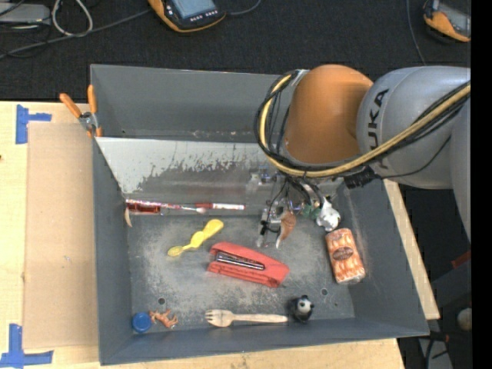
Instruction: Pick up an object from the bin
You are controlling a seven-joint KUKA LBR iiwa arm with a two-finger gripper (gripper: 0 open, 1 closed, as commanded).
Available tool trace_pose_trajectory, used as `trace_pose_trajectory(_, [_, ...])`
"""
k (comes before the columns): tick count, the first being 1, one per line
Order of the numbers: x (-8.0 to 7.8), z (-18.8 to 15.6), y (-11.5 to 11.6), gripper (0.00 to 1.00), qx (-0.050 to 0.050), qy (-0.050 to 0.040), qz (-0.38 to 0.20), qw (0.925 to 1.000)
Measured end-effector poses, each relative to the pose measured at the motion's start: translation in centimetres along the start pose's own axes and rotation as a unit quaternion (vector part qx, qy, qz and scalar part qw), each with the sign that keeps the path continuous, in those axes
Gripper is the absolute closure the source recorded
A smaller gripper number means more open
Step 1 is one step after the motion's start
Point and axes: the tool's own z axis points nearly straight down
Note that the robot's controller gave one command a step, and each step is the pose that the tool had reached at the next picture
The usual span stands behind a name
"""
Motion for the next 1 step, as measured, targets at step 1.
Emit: trace_pose_trajectory(1, [1.17, 3.66, -4.41, 0.00, 0.001, 0.0011, 0.034, 0.9994])
